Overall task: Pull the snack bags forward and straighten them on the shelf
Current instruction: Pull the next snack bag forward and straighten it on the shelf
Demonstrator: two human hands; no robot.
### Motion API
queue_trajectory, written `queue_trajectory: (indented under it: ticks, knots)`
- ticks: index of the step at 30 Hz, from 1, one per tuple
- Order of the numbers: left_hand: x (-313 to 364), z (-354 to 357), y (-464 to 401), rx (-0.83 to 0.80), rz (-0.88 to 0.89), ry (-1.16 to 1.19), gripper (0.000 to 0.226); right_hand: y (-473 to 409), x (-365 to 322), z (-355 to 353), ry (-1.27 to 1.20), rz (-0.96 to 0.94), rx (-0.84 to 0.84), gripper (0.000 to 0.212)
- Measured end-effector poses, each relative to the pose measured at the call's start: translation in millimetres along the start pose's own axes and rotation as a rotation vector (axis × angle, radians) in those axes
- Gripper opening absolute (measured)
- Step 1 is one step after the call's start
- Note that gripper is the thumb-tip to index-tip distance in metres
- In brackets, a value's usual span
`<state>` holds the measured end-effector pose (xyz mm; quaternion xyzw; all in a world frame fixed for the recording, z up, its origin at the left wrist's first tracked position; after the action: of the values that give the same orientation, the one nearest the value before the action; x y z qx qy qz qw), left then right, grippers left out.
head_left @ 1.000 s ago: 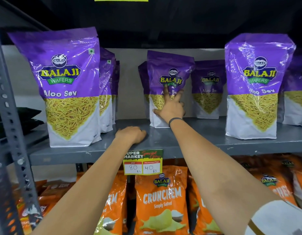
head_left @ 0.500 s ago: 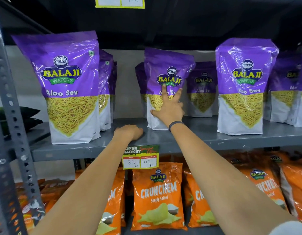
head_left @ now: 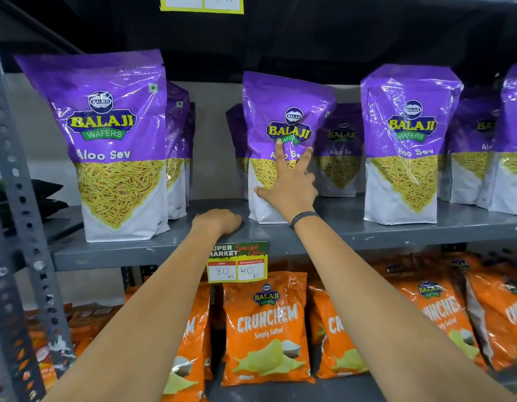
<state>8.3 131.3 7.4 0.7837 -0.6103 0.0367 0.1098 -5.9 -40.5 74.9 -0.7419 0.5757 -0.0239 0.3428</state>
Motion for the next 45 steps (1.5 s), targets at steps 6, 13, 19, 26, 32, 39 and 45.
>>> queue_trajectory:
  ticks: [6,13,19,26,32,39,45]
  knots:
    - [0,1,2,-0.003,0.004,0.007,0.058,13,0,-9,-0.004,-0.005,0.004,0.104]
    - [2,1,2,-0.004,-0.02,-0.005,0.058,30,0,-21,0.019,-0.022,0.012,0.105]
    - [2,1,5,-0.001,-0.003,-0.002,0.057,45,0,-32,0.019,-0.031,0.008,0.105]
    - [1,0,7,0.009,-0.024,0.003,0.057,54,0,-41,0.03,-0.032,-0.009,0.106]
    - [1,0,8,0.002,-0.025,0.003,0.056,58,0,-44,0.028,-0.05,0.016,0.108]
    - [2,1,7,0.002,-0.018,0.01,0.055,72,11,-40,-0.018,-0.138,0.067,0.1]
    - [2,0,4,0.02,-0.021,0.006,0.057,106,15,-47,-0.13,-0.36,0.364,0.065]
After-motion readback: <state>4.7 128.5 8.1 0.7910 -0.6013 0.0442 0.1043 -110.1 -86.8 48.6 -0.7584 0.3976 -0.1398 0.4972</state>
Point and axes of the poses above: each hand's wrist, its own y-axis away from the middle knuckle, its own z-axis out of the palm, x = y × z, the point moved 6 cm from there along -y, towards the middle knuckle, and after that the axes turned 12 degrees about -x, right-handed, at the moved point
